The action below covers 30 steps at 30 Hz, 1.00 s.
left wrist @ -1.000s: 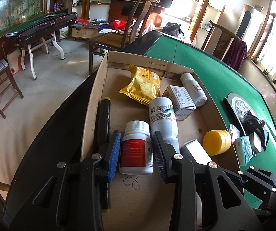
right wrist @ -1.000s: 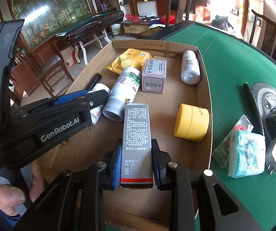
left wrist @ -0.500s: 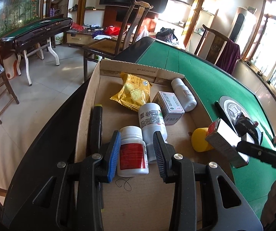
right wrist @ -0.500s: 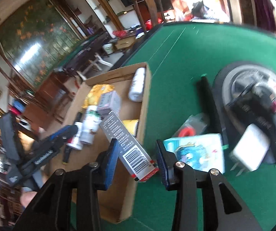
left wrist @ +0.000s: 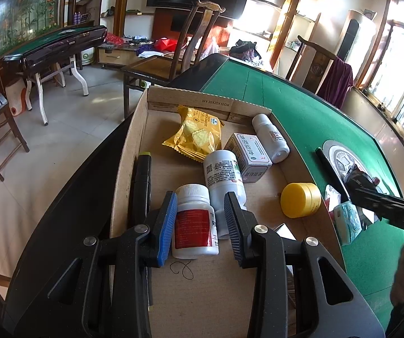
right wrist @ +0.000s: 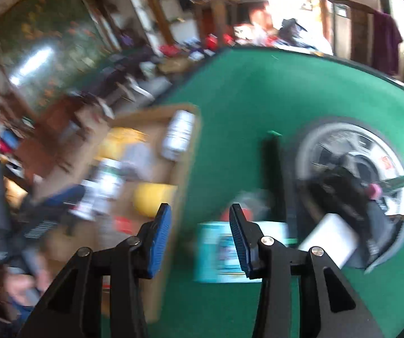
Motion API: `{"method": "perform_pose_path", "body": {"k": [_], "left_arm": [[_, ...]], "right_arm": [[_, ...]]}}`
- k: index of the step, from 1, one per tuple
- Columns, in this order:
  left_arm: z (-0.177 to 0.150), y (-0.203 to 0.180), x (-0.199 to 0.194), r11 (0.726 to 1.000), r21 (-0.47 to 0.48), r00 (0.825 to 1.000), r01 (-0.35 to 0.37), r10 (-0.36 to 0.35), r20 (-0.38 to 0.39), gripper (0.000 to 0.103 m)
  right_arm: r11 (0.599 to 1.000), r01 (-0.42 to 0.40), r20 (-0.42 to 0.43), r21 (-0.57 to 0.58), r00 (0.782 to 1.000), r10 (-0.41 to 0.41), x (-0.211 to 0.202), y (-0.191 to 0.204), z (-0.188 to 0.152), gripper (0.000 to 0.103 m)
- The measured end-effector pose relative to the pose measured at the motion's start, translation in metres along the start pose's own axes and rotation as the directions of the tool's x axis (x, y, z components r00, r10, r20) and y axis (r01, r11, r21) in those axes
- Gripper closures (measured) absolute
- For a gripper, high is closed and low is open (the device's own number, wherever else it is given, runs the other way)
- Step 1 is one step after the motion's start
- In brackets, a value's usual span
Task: Organize objects
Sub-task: 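Open both tools to release the pill bottle and grey box in the tray, then move the right tool to the blue cartoon snack packet and grasp it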
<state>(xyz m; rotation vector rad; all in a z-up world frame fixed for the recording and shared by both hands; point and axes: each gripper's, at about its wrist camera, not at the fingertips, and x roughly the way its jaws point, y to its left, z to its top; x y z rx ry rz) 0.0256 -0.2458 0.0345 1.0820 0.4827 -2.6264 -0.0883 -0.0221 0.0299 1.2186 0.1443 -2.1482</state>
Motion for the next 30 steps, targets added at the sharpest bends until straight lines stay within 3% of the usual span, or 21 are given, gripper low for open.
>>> {"method": "perform_pose_path", "body": {"k": [4, 6, 8, 10, 13, 15, 17, 18, 20, 23, 26, 30], "left_arm": [[0.000, 0.000, 0.000, 1.000, 0.000, 1.000, 0.000, 0.000, 0.001, 0.069], [0.000, -0.001, 0.000, 1.000, 0.000, 1.000, 0.001, -0.001, -0.001, 0.069], [0.000, -0.002, 0.000, 1.000, 0.002, 1.000, 0.004, -0.004, 0.000, 0.069], [0.000, -0.003, -0.001, 1.000, 0.005, 1.000, 0.004, -0.004, 0.000, 0.069], [-0.001, -0.007, -0.001, 1.000, 0.018, 1.000, 0.008, -0.008, -0.001, 0.069], [-0.001, -0.010, -0.001, 0.999, 0.030, 1.000, 0.012, -0.012, -0.001, 0.069], [-0.001, -0.011, -0.002, 0.999, 0.036, 1.000, 0.021, -0.021, 0.000, 0.069], [-0.001, -0.012, -0.002, 0.999, 0.037, 1.000, 0.026, -0.026, 0.001, 0.069], [-0.002, -0.012, -0.002, 0.999, 0.037, 1.000, 0.029, -0.029, 0.000, 0.069], [-0.002, -0.012, -0.002, 0.999, 0.037, 1.000, 0.027, -0.027, 0.001, 0.069], [-0.002, -0.012, -0.001, 0.999, 0.036, 1.000, 0.030, -0.030, 0.005, 0.069], [-0.002, -0.014, -0.001, 0.998, 0.043, 0.999, 0.036, -0.037, 0.009, 0.069]], "right_arm": [[1.000, 0.027, -0.051, 0.012, 0.998, -0.026, 0.020, -0.012, -0.006, 0.060], [0.998, -0.065, -0.119, 0.022, 0.991, 0.067, 0.019, -0.012, -0.012, 0.060], [0.995, -0.097, -0.189, 0.037, 0.977, 0.102, 0.011, -0.015, -0.023, 0.060], [0.988, -0.153, -0.207, 0.037, 0.966, 0.157, -0.008, -0.015, -0.039, 0.060], [0.995, -0.100, -0.134, -0.018, 0.986, 0.097, -0.045, -0.016, -0.060, 0.060], [0.995, -0.092, -0.069, -0.045, 0.994, 0.089, -0.067, -0.018, -0.071, 0.053], [0.991, -0.067, 0.014, -0.120, 0.998, 0.069, -0.082, -0.015, -0.078, 0.032], [0.985, -0.059, 0.036, -0.162, 0.997, 0.066, -0.085, -0.012, -0.080, 0.027], [0.982, -0.079, 0.034, -0.173, 0.996, 0.086, -0.081, -0.010, -0.072, 0.027], [0.968, -0.203, -0.039, -0.151, 0.979, 0.199, -0.057, -0.011, -0.047, 0.027], [0.964, -0.233, -0.091, -0.127, 0.971, 0.223, -0.029, -0.008, -0.043, 0.027], [0.967, -0.201, -0.165, -0.157, 0.971, 0.175, -0.004, -0.005, -0.051, 0.027]]}}
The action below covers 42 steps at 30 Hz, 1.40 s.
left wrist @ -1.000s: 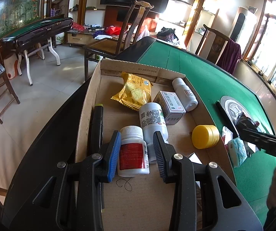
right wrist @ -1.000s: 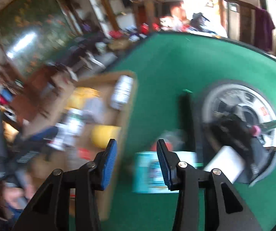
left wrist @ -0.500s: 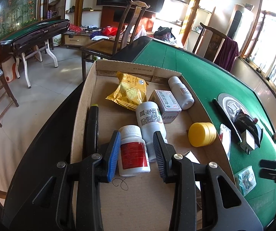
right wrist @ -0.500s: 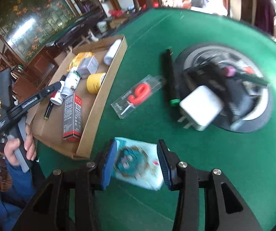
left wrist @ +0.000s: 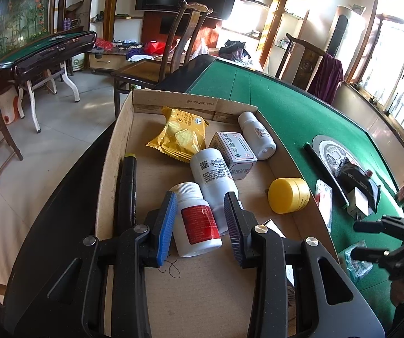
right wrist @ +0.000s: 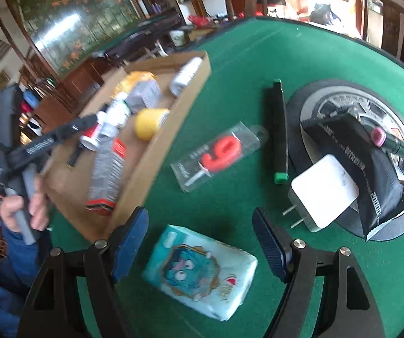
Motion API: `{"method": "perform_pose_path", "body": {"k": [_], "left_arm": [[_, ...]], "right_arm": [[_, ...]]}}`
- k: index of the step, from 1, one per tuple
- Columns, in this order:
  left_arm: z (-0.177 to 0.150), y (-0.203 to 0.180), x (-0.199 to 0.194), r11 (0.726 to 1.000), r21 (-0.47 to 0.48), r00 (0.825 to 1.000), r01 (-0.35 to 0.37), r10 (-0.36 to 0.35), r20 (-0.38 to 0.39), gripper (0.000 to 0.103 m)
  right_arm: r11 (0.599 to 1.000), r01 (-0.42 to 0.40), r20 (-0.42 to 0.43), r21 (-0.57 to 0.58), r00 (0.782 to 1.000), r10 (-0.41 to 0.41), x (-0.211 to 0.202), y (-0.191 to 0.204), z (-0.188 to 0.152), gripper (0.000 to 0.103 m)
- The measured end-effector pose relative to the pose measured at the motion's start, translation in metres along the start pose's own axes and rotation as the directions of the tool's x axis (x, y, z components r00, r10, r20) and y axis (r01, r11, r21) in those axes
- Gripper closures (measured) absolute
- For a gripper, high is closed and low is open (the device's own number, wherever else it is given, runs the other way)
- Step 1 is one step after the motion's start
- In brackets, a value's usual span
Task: Organize objects
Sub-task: 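Move the right tool to the blue cartoon snack packet and grasp it, then grasp the red number candle package with the left tool while the right tool lifts the snack packet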
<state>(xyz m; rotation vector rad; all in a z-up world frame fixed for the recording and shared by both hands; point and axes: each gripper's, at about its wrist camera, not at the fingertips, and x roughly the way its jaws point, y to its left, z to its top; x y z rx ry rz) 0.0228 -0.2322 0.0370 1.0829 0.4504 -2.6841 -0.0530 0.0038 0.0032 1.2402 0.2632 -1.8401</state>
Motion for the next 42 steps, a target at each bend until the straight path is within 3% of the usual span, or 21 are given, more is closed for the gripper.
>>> {"method": "perform_pose_path", "body": {"k": [7, 11, 16, 17, 19, 23, 26, 28, 31, 35, 38, 42], "left_arm": [[-0.001, -0.005, -0.002, 1.000, 0.021, 1.000, 0.005, -0.005, 0.000, 0.069], [-0.002, -0.007, -0.003, 1.000, 0.026, 1.000, 0.010, -0.010, 0.002, 0.069], [-0.002, -0.007, -0.005, 0.998, 0.026, 0.999, 0.054, -0.054, 0.004, 0.069], [-0.002, -0.008, -0.006, 0.997, 0.027, 0.997, 0.072, -0.072, 0.005, 0.069], [-0.002, -0.012, -0.009, 0.995, 0.041, 0.995, 0.094, -0.094, 0.012, 0.069], [-0.003, -0.024, -0.011, 0.992, 0.089, 0.996, 0.092, -0.093, 0.013, 0.069], [-0.004, -0.030, -0.017, 0.990, 0.107, 0.996, 0.087, -0.089, 0.013, 0.069], [-0.003, -0.031, -0.022, 0.988, 0.104, 0.993, 0.115, -0.116, 0.006, 0.069], [0.000, -0.038, -0.029, 0.979, 0.104, 0.985, 0.175, -0.174, -0.015, 0.055], [0.011, -0.071, -0.034, 0.957, 0.153, 0.969, 0.245, -0.238, -0.065, 0.053], [0.019, -0.114, -0.025, 0.921, 0.232, 0.947, 0.312, -0.283, -0.150, 0.053], [0.020, -0.170, 0.012, 0.886, 0.368, 0.943, 0.283, -0.188, -0.274, 0.053]], "right_arm": [[0.984, -0.020, -0.094, -0.180, 0.996, 0.003, -0.025, 0.019, -0.045, 0.027], [0.965, 0.091, -0.051, -0.244, 0.993, -0.107, -0.028, 0.031, -0.052, 0.027], [0.968, 0.101, -0.016, -0.231, 0.994, -0.107, -0.015, 0.028, -0.040, 0.027], [0.971, 0.100, -0.035, -0.215, 0.993, -0.110, -0.011, 0.025, -0.041, 0.033], [0.963, 0.127, -0.013, -0.237, 0.991, -0.134, -0.014, 0.030, -0.045, 0.055], [0.955, 0.185, 0.029, -0.233, 0.983, -0.183, -0.017, 0.037, -0.056, 0.065], [0.962, 0.207, 0.072, -0.180, 0.978, -0.197, -0.023, 0.033, -0.058, 0.066], [0.979, 0.169, 0.117, -0.113, 0.981, -0.156, -0.038, 0.021, -0.056, 0.066], [0.994, 0.105, 0.190, -0.012, 0.977, -0.100, -0.056, 0.002, -0.049, 0.066], [0.991, 0.074, 0.252, 0.111, 0.962, -0.100, -0.073, -0.022, -0.046, 0.066], [0.981, 0.033, 0.279, 0.189, 0.956, -0.086, -0.083, -0.039, -0.046, 0.066], [0.971, 0.005, 0.299, 0.238, 0.951, -0.078, -0.093, -0.050, -0.052, 0.066]]}}
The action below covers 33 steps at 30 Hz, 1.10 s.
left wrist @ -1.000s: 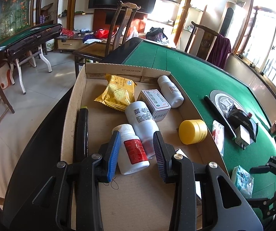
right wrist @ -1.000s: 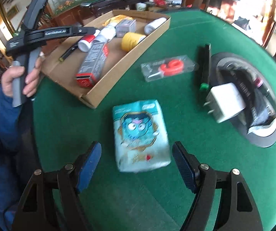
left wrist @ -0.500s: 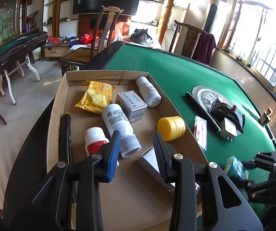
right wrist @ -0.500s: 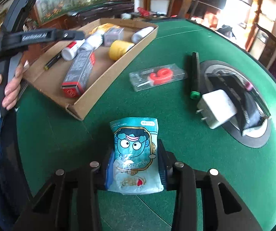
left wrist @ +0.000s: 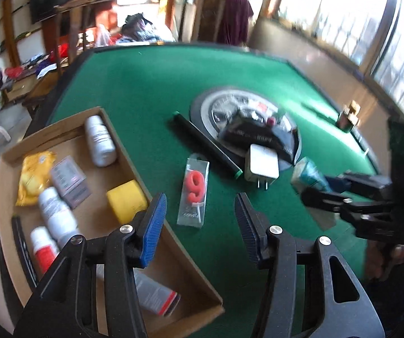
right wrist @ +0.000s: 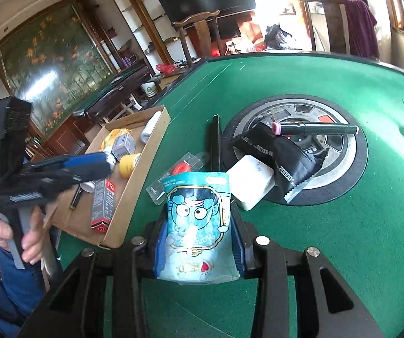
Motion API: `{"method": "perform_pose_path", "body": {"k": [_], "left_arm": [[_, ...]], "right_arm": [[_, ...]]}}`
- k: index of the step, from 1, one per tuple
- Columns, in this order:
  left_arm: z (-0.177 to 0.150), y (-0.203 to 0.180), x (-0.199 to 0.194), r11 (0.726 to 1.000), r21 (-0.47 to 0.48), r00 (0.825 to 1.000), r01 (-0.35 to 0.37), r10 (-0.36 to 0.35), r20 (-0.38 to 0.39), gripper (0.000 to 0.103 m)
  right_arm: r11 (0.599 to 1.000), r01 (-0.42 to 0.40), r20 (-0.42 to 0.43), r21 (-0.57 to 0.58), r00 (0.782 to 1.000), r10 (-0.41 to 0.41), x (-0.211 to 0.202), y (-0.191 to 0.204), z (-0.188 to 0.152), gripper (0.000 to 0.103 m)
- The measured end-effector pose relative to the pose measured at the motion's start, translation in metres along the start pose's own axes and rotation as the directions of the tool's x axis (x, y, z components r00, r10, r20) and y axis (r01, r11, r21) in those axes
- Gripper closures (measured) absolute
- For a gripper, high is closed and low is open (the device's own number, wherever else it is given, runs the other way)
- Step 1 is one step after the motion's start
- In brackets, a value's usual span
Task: Organize objects
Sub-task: 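Grasp the red number candle package with the left tool while the right tool lifts the snack packet, then carry the candle package and snack packet over the tray with both tools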
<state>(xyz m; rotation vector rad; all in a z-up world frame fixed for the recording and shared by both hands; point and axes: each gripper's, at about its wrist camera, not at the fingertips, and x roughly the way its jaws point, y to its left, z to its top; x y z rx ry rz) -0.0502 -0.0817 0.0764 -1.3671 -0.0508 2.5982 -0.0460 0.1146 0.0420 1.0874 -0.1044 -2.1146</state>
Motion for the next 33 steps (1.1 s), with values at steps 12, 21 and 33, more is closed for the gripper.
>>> {"method": "perform_pose_path", "body": {"k": [12, 21, 33], "left_arm": [[0.020, -0.009, 0.080, 0.992, 0.042, 0.971, -0.119, 0.125, -0.205, 0.053], [0.021, -0.014, 0.096, 0.992, 0.036, 0.965, -0.123, 0.128, -0.228, 0.076], [-0.005, -0.022, 0.062, 0.999, -0.024, 0.997, -0.033, 0.031, -0.070, 0.076]], "right_arm": [[0.997, -0.044, 0.032, 0.071, 0.999, 0.042, -0.012, -0.009, 0.004, 0.066], [0.997, -0.043, 0.033, 0.072, 0.999, 0.040, -0.013, -0.009, 0.004, 0.065], [0.997, 0.007, 0.046, 0.080, 0.999, -0.011, -0.012, -0.012, 0.003, 0.065]]}}
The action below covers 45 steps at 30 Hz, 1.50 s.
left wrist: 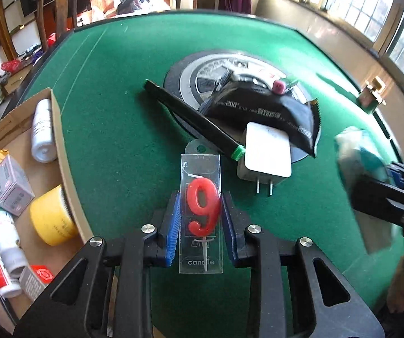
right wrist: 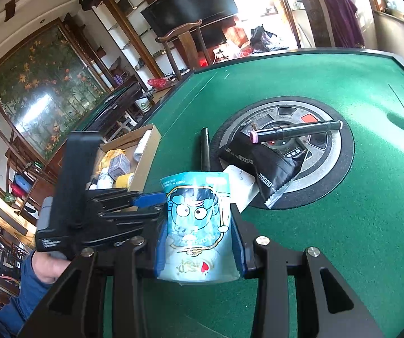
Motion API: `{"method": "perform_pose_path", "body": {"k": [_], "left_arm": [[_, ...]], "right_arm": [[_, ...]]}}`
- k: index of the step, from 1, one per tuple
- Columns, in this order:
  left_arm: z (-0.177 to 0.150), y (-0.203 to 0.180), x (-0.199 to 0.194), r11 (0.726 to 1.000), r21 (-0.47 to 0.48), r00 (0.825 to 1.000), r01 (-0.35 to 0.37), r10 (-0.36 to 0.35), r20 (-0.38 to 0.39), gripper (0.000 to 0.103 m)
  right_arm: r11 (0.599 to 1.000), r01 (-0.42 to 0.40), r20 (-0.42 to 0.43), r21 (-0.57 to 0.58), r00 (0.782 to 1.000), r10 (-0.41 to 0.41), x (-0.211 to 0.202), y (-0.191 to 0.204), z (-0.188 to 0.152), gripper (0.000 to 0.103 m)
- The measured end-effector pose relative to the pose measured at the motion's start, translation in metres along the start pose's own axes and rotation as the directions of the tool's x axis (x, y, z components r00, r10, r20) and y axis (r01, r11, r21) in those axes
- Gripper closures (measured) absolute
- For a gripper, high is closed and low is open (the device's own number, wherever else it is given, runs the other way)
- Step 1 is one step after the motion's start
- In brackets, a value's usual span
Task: Organize objects
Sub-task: 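Carry the candle package and snack packet over the tray with both tools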
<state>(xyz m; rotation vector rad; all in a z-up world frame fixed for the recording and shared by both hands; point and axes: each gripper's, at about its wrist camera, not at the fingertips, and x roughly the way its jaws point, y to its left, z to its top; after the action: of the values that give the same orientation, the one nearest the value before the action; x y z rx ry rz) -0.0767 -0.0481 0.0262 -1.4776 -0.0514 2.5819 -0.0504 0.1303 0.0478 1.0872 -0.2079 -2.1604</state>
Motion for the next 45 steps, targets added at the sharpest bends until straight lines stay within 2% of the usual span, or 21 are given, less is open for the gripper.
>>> {"method": "perform_pose_path", "body": {"k": [2, 9, 16, 23, 32, 45], "left_arm": [[-0.004, 0.004, -0.012, 1.000, -0.004, 0.999, 0.017, -0.017, 0.050, 0.076], [-0.010, 0.022, -0.049, 0.999, -0.032, 0.979, -0.011, 0.018, 0.201, 0.076], [-0.021, 0.039, -0.071, 0.996, -0.069, 0.958, -0.052, 0.070, 0.279, 0.076], [-0.034, 0.061, -0.096, 0.987, -0.125, 0.919, -0.105, 0.144, 0.367, 0.076], [-0.058, 0.113, -0.108, 0.958, -0.242, 0.892, -0.155, 0.241, 0.383, 0.076], [-0.070, 0.160, -0.105, 0.904, -0.360, 0.891, -0.230, 0.344, 0.296, 0.076]], "right_arm": [[1.000, 0.007, 0.000, 0.004, 1.000, -0.007, 0.002, -0.002, 0.000, 0.065], [0.999, 0.031, -0.012, 0.011, 0.999, -0.031, 0.012, -0.003, -0.003, 0.065], [0.999, 0.037, 0.021, 0.033, 0.999, -0.037, 0.016, 0.010, -0.005, 0.065], [0.999, -0.019, 0.038, 0.038, 0.999, 0.018, 0.030, 0.052, -0.010, 0.066], [0.996, -0.078, -0.004, -0.033, 0.997, 0.078, 0.068, 0.113, -0.014, 0.066], [0.976, -0.177, -0.122, -0.129, 0.979, 0.162, 0.102, 0.169, -0.036, 0.066]]}}
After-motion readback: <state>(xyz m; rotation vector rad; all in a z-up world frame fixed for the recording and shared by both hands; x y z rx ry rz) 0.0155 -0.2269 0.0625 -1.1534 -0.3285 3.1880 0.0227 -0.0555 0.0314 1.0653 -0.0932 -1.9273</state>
